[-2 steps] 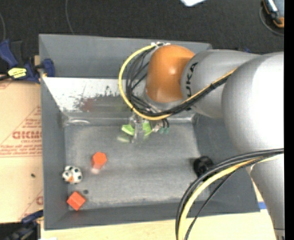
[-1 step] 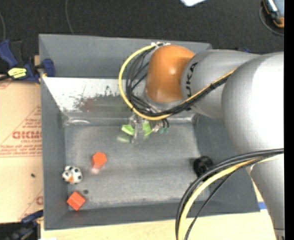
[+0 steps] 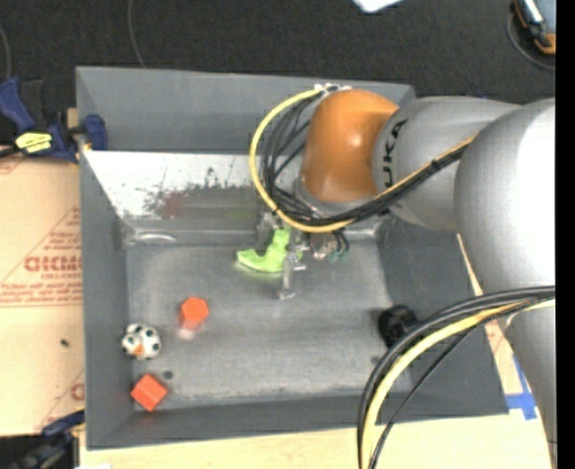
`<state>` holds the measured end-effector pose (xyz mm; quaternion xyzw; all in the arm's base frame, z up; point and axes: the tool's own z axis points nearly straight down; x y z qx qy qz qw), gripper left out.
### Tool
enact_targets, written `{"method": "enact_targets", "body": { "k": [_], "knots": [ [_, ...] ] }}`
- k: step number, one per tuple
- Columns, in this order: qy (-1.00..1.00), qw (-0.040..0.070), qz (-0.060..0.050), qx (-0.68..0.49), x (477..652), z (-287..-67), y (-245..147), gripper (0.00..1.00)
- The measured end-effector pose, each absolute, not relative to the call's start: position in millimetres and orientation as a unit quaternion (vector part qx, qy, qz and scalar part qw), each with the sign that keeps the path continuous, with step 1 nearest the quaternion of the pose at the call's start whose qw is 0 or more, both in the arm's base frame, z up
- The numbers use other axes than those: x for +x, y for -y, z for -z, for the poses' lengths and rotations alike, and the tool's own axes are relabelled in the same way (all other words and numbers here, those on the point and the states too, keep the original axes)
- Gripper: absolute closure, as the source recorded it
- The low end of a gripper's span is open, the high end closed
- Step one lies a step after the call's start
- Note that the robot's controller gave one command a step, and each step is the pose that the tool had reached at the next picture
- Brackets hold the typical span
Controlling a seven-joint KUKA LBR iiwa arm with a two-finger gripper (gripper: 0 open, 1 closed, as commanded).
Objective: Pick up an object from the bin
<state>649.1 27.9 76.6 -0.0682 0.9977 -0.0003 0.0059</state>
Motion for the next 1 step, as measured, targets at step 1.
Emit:
{"method": "enact_targets", "body": {
  "k": [1],
  "knots": [
    [-0.998, 0.006, 0.000, -0.068, 649.5, -76.7, -29.0, 1.00]
  ]
}}
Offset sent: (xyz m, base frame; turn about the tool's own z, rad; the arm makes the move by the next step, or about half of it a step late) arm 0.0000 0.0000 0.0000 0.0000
